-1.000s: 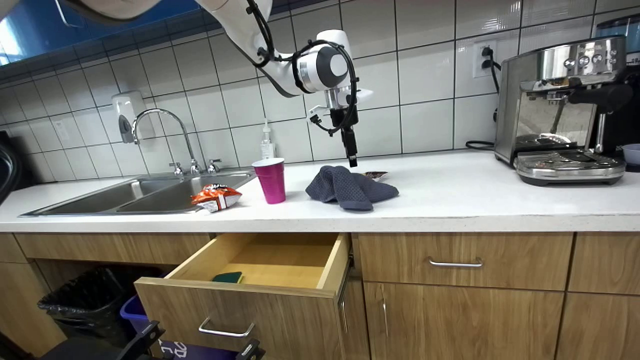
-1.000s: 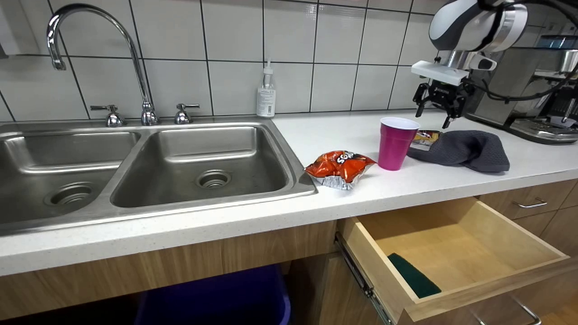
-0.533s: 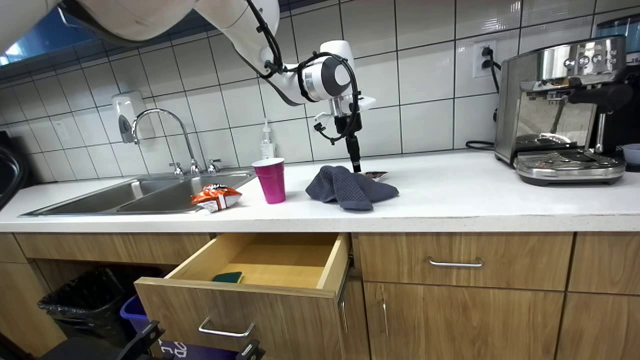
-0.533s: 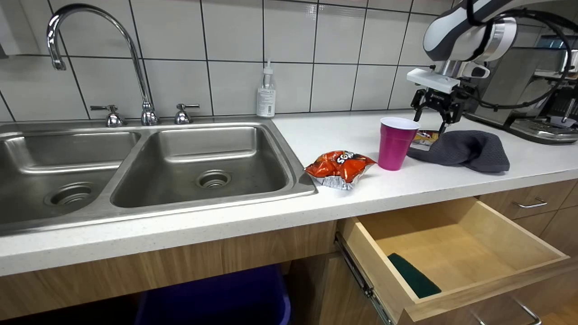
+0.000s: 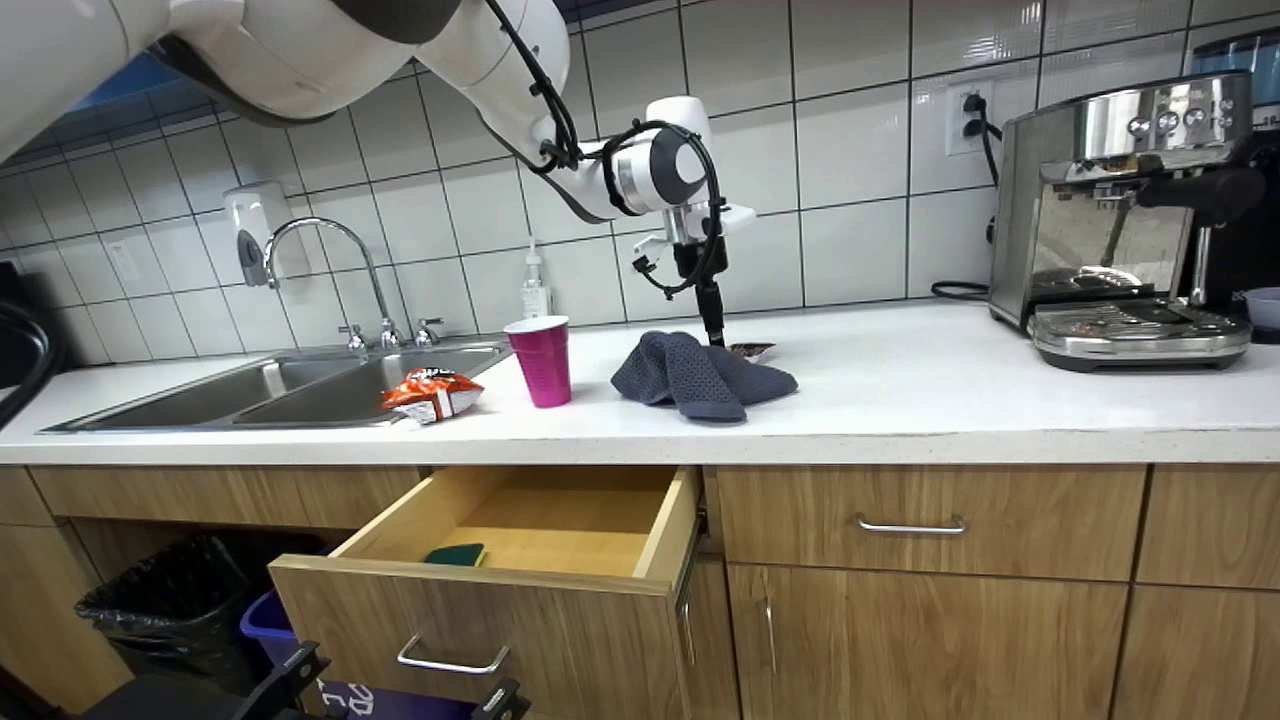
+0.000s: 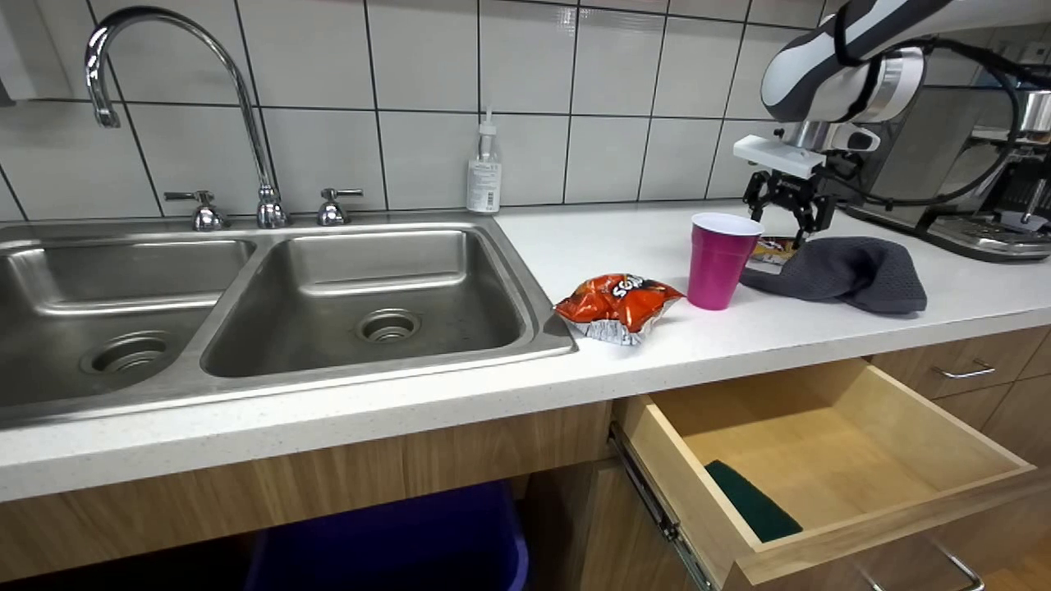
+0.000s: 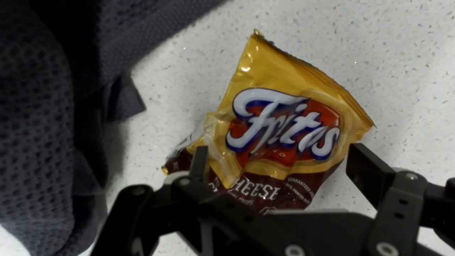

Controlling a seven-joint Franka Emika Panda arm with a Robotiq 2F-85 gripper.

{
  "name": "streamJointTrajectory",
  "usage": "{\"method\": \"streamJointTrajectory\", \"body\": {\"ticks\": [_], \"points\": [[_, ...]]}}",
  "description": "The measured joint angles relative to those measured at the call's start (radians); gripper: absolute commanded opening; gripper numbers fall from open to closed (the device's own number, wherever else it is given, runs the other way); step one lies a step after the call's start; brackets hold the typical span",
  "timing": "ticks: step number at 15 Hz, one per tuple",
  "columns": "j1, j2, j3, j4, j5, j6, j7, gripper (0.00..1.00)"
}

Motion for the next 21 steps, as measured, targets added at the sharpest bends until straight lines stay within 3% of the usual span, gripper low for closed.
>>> {"method": "streamJointTrajectory", "body": {"ticks": [2, 11, 21], "points": [[-0.001, 0.012, 0.000, 0.020, 0.000, -0.014, 0.004, 0.72], [-0.007, 0.037, 0.000, 0.082, 0.000, -0.072, 0.008, 0.03], [-0.014, 0.057, 0.000, 0.123, 0.000, -0.105, 0.016, 0.00]]}}
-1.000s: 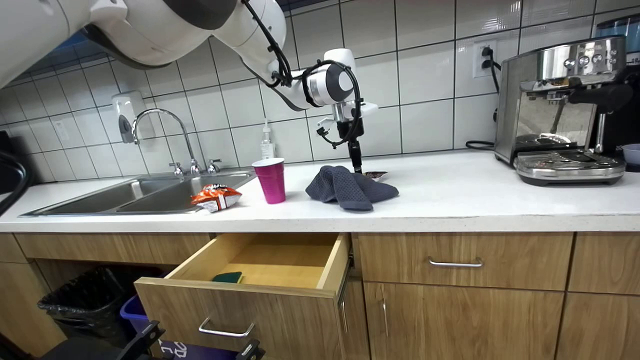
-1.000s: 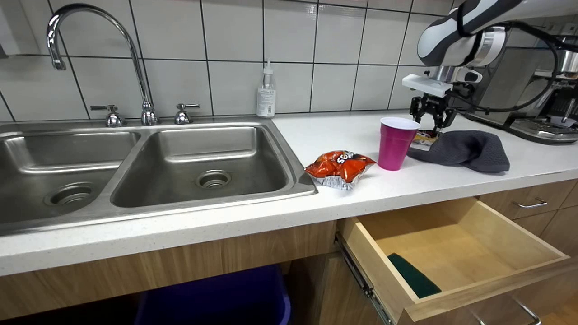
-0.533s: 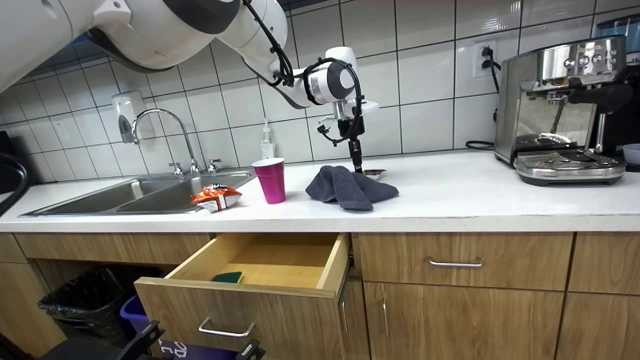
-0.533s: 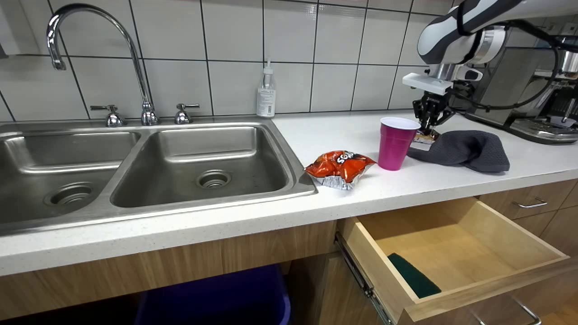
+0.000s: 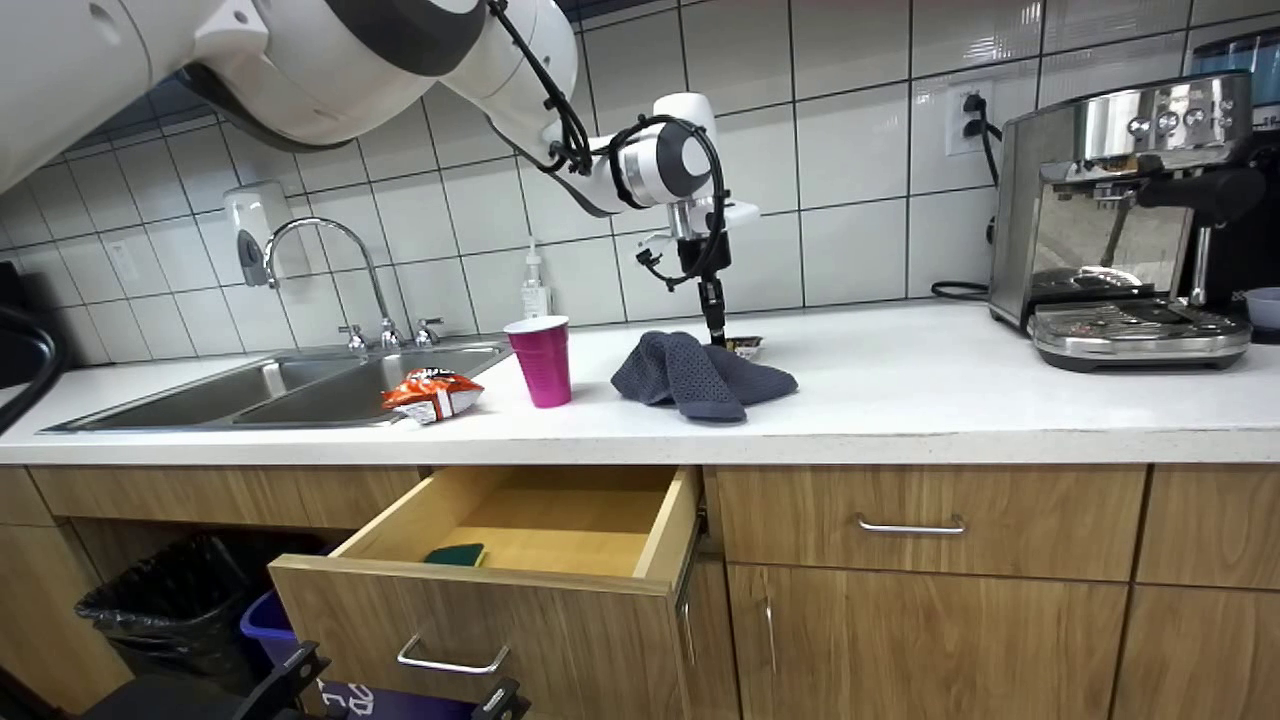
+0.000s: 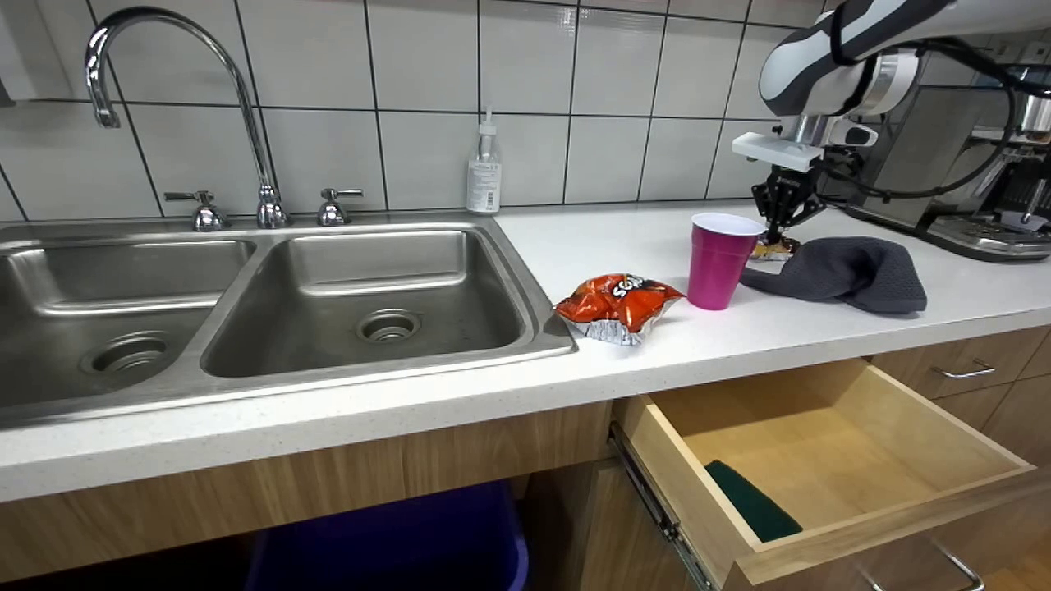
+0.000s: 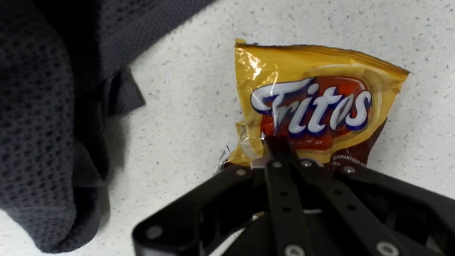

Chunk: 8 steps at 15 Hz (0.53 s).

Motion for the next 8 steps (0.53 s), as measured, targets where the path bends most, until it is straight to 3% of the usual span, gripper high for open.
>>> {"method": "streamJointTrajectory", "body": {"ticks": [8], "points": [[-0.001, -0.019, 0.000, 0.021, -0.001, -0.004, 0.000, 0.00]]}}
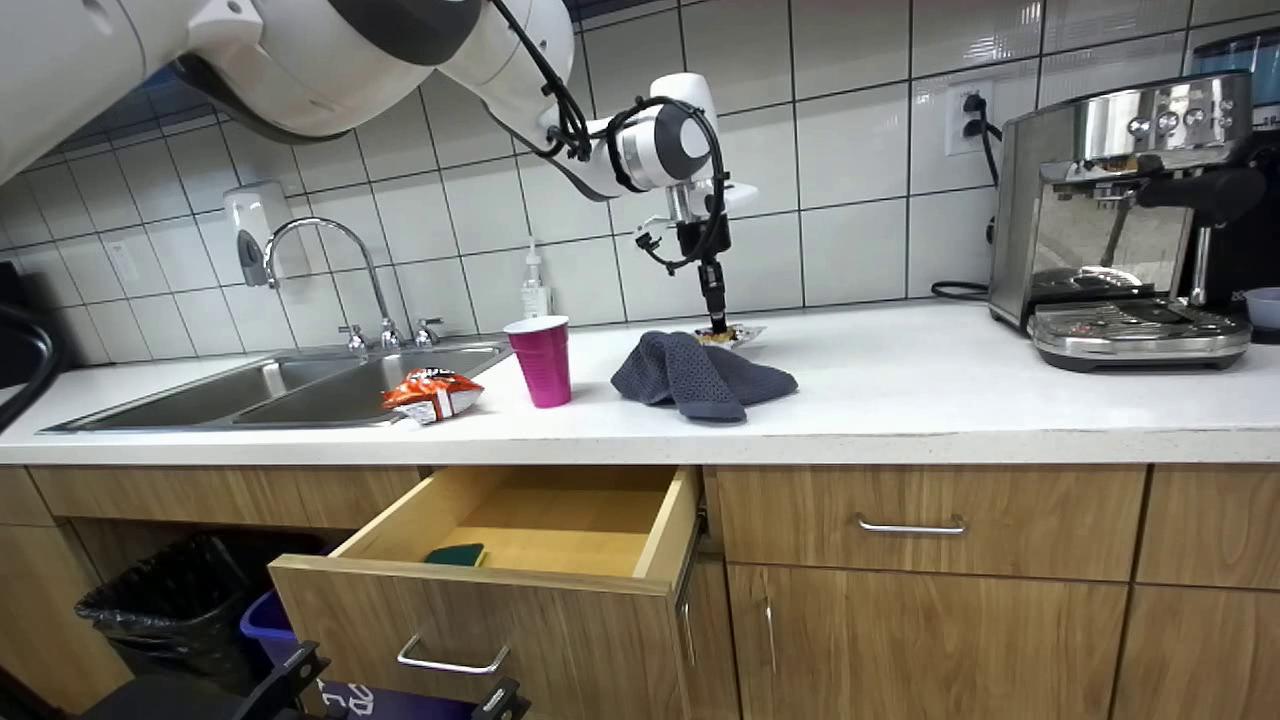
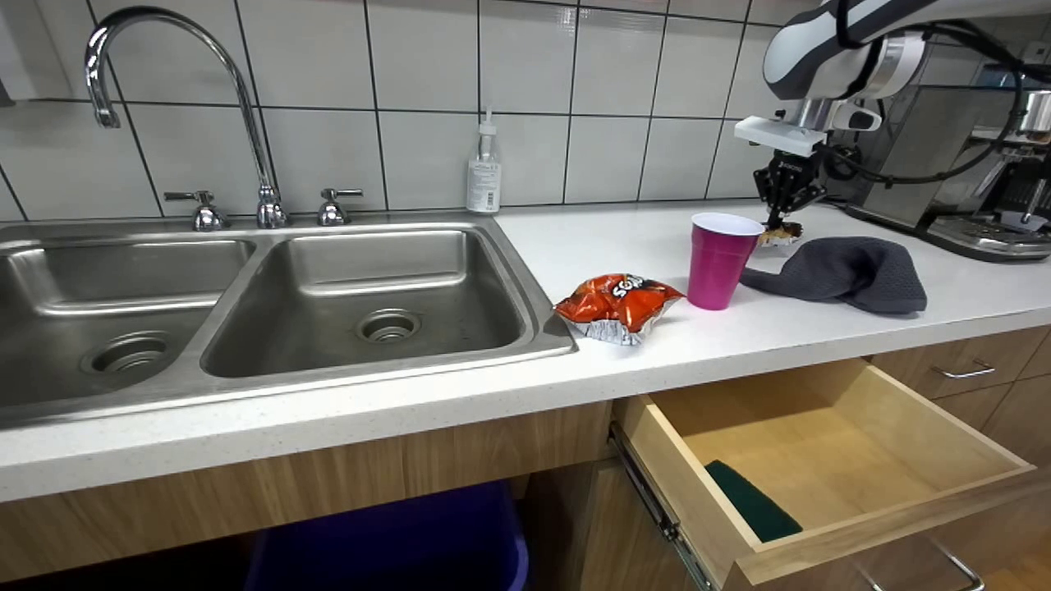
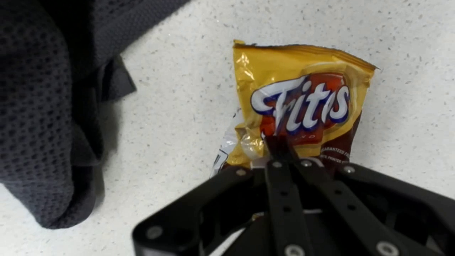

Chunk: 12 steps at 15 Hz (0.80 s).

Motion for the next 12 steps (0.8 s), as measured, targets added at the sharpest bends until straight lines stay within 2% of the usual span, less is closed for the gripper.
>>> {"method": "streamJointTrajectory", "body": {"ticks": [7, 12], "points": [[0.000, -0.046, 0.000, -0.006, -0.001, 0.000, -0.001, 0.00], [0.005, -0.099, 0.000, -0.052, -0.001, 0.004, -0.001, 0.00]]}}
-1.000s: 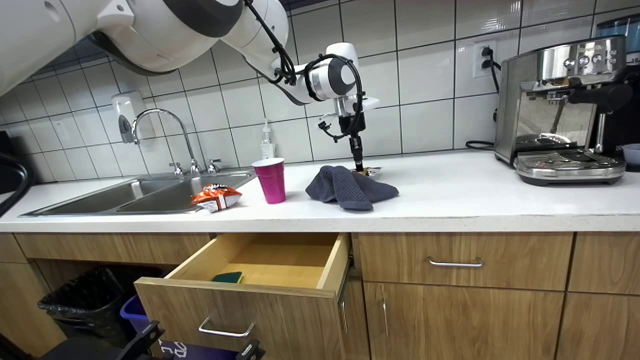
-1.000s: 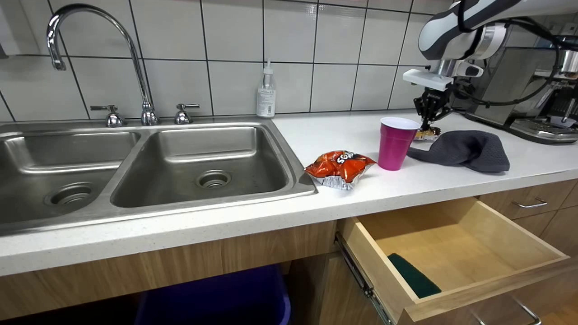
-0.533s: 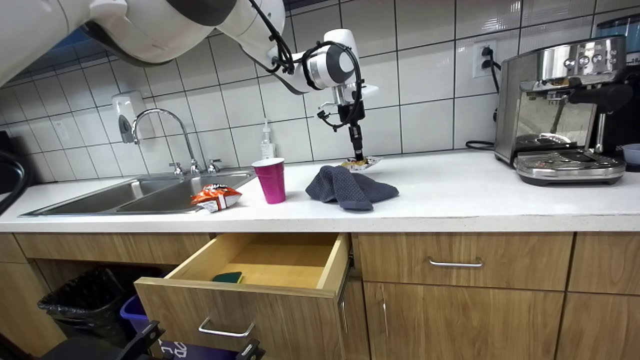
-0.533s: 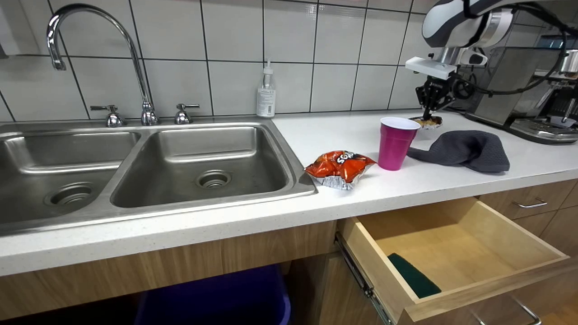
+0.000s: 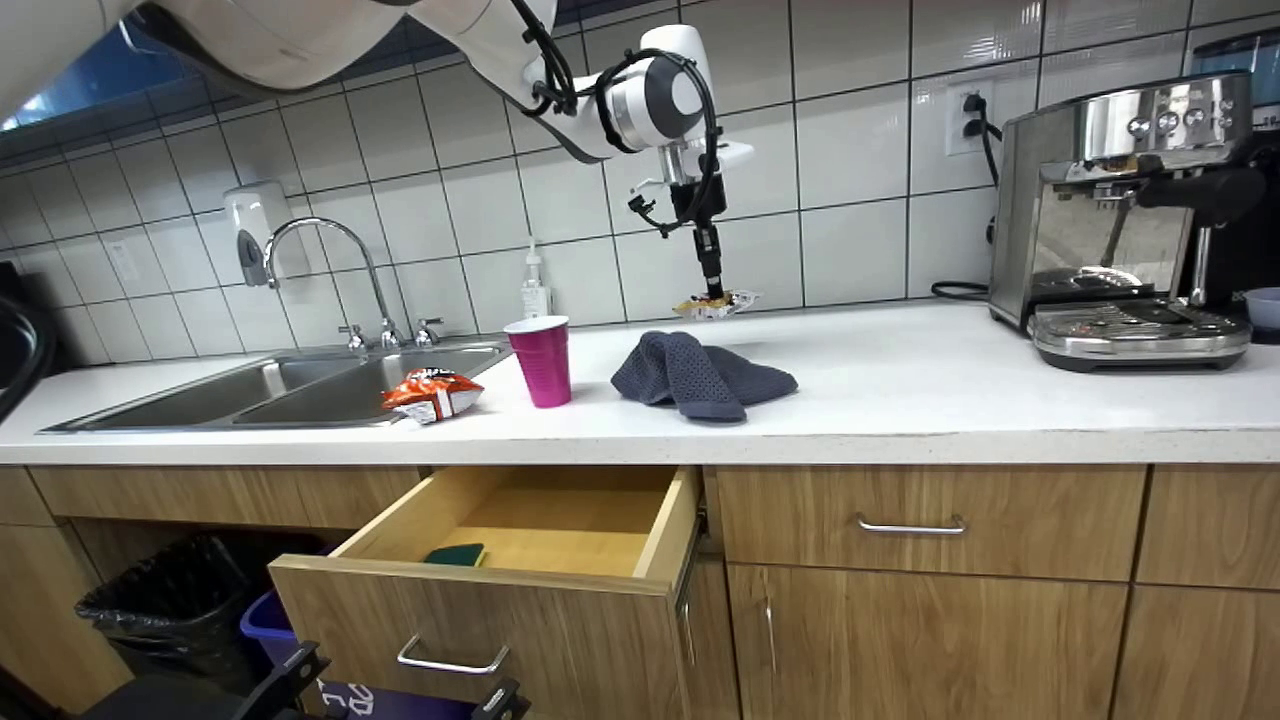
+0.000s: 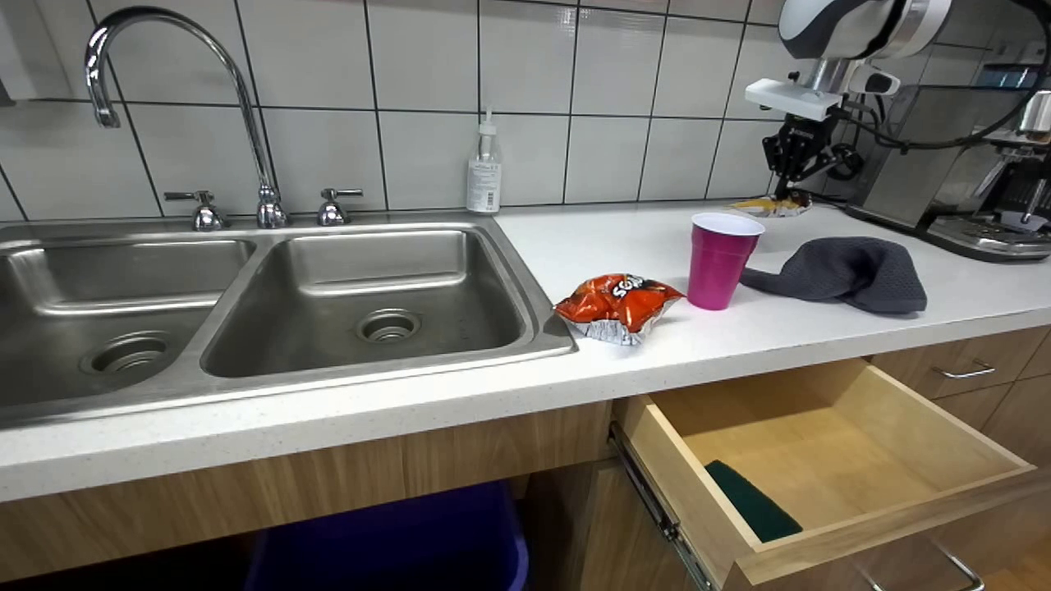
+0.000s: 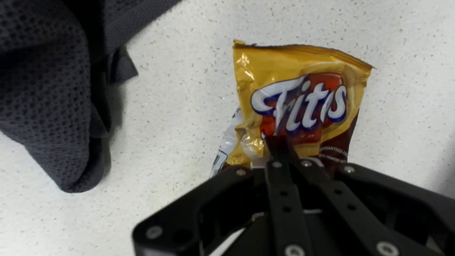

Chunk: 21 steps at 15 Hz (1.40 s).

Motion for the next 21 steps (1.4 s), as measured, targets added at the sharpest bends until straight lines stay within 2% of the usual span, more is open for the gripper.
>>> {"method": "streamJointTrajectory", "body": {"ticks": [7, 21], "points": [[0.005, -0.117, 0.000, -0.146, -0.006, 0.022, -0.023, 0.00], [-0.015, -0.472, -0.025, -0.643, -0.025, 0.126, -0.361, 0.00]]}}
